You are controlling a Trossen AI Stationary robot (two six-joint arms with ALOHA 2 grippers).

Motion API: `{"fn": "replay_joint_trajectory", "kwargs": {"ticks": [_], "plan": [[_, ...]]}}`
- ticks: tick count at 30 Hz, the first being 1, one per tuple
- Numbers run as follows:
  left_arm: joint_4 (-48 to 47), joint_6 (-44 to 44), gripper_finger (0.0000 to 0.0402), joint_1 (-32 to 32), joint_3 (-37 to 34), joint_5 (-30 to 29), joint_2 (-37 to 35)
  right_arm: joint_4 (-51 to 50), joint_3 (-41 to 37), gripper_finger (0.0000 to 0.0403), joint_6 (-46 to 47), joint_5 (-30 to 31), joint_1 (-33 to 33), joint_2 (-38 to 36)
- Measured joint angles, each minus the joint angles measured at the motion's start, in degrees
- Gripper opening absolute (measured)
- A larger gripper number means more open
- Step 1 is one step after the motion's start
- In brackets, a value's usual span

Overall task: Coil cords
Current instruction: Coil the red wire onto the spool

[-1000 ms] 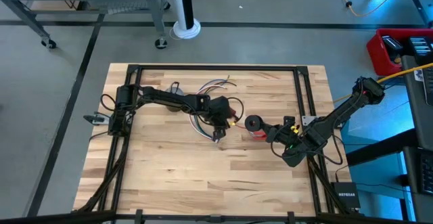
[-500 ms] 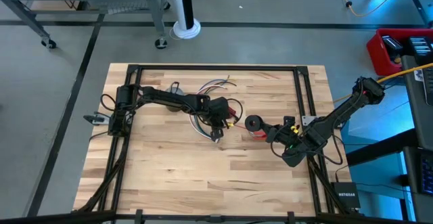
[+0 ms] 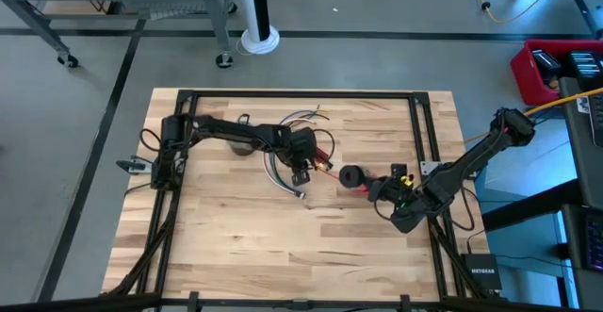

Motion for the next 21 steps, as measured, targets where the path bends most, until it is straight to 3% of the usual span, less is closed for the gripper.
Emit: {"fn": "replay_joint_trajectory", "kwargs": {"ticks": [10, 21], "plan": [[-14.77, -2.44, 0.0002, 5.90, 6.89, 11.45, -0.02, 4.24, 0.02, 0.0003, 3.46, -8.56, -2.62, 6.61], [-14.96, -13.55, 0.0001, 9.09, 9.40, 19.89, -0.02, 17.89, 0.07, 0.0003, -14.11, -18.25, -8.82, 9.64]]}}
